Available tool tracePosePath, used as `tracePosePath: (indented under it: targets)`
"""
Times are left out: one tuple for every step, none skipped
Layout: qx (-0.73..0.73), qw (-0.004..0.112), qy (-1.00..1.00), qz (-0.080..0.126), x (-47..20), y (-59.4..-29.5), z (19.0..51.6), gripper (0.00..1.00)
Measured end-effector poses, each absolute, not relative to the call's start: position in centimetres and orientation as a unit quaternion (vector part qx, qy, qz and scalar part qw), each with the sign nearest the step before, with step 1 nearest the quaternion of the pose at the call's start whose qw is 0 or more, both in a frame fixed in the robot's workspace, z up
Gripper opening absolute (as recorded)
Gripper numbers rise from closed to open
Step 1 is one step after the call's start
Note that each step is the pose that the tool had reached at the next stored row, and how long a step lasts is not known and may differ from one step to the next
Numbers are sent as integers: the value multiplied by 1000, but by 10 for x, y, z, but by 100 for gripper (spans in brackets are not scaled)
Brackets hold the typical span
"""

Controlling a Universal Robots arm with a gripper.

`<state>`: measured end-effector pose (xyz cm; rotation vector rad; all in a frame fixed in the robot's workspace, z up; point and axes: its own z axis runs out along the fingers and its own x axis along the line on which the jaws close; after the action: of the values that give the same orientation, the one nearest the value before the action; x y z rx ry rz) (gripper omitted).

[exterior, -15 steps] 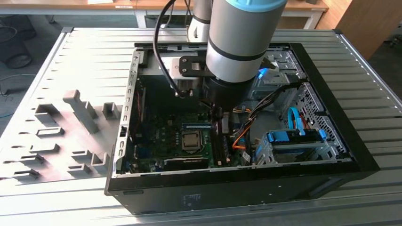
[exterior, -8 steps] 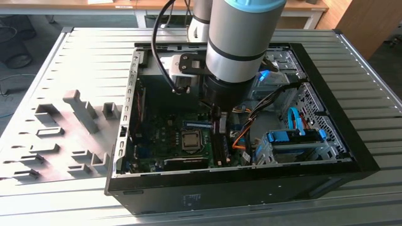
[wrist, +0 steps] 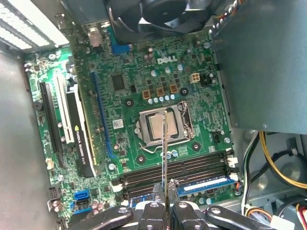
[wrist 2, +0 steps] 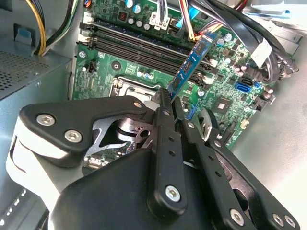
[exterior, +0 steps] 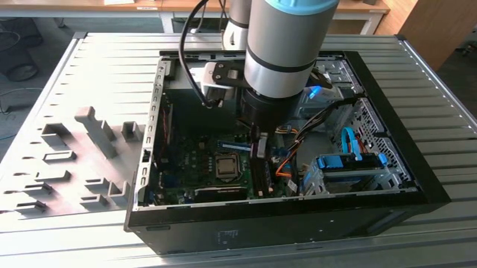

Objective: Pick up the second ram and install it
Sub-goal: 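Insert the second ram into the second slot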

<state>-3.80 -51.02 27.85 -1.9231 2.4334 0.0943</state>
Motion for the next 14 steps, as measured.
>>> tracePosePath:
  targets:
    - [-617, 19, 786, 30, -38, -510, 279, 14]
    - [-614, 19, 788, 30, -38, -510, 278, 14]
    - [-612, 20, 790, 30, -38, -510, 278, 14]
    - [-610, 20, 792, 30, -38, -510, 278, 14]
    - [-608, 20, 793, 30, -38, -510, 278, 14]
    - [-605, 20, 795, 30, -38, -510, 278, 14]
    - [-603, 20, 797, 30, -38, -510, 278, 14]
    - [-601, 20, 798, 30, -38, -510, 278, 14]
    - [-599, 20, 800, 30, -38, -510, 278, 14]
    - [-597, 20, 801, 30, -38, -510, 278, 14]
    - [-595, 20, 803, 30, -38, -510, 278, 14]
    - [-593, 20, 804, 30, -38, -510, 278, 14]
    - [-592, 20, 806, 29, -38, -510, 278, 14]
    - [-590, 20, 807, 29, -38, -510, 278, 14]
